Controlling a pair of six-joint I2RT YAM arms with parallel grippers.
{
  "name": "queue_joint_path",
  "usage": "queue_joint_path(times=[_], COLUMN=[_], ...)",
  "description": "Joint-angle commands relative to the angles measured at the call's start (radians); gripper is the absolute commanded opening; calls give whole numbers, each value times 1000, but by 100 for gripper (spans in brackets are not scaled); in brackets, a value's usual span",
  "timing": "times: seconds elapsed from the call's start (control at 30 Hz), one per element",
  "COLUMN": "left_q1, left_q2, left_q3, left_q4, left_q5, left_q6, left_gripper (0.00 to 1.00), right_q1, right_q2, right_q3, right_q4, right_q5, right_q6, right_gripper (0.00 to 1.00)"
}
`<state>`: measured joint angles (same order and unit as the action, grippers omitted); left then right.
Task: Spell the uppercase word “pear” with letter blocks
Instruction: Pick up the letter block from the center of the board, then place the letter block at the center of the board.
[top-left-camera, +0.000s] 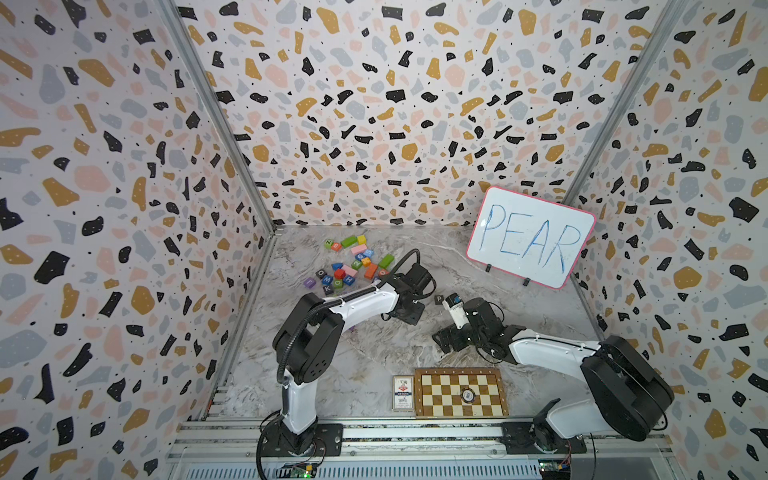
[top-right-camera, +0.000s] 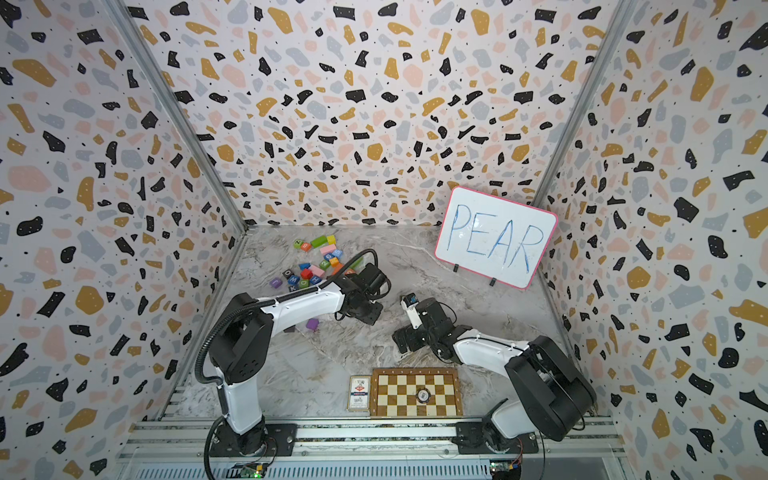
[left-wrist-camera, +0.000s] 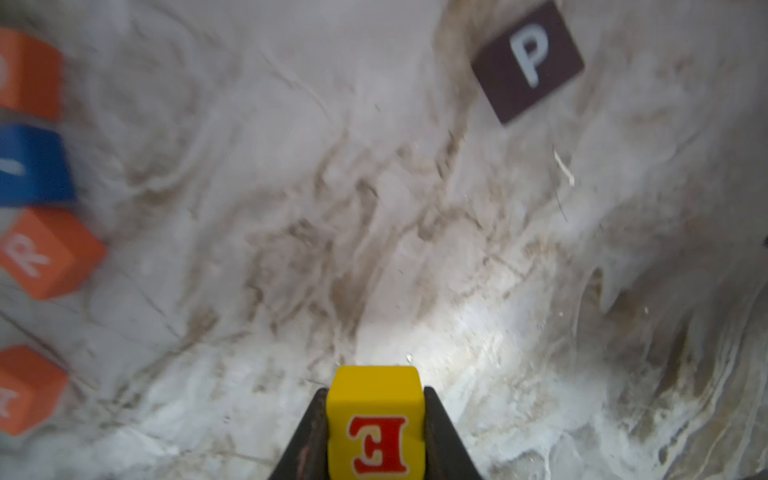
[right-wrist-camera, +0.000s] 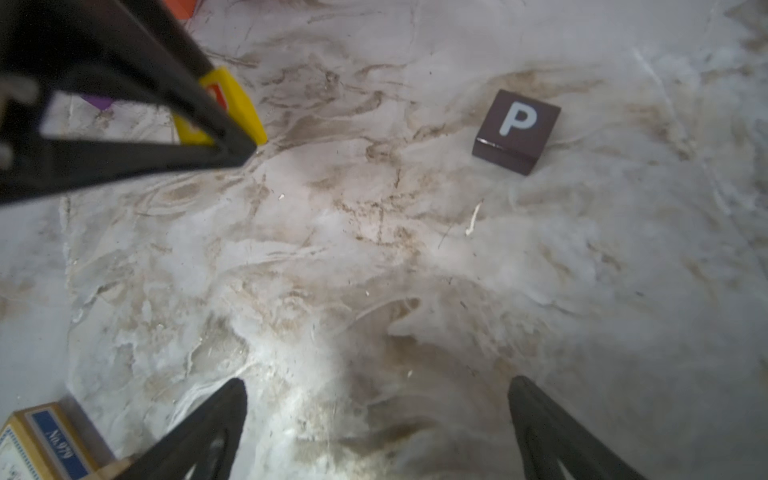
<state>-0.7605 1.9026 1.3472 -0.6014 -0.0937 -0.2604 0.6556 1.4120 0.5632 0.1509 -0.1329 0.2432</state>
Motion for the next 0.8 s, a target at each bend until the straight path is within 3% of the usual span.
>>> queue_joint_path(times=[0.0,0.37,0.77], left_q1=[-31,-121,-141], left_q2=[-62,-48,-13], left_q3=[-38,-138,-197], left_q4=[54,133,172], left_q5=[-15,35,48], left_q6=[-66,-91,-63], left_gripper=[21,24,32], right_q1=[-1,-2,-11], right_q2=[-37,-38,-25], right_q3=[-21,-60,-56], right_q4=[35,71,75], right_q5=[36,34,36], right_q6=[25,29,21], right_gripper=[100,99,99])
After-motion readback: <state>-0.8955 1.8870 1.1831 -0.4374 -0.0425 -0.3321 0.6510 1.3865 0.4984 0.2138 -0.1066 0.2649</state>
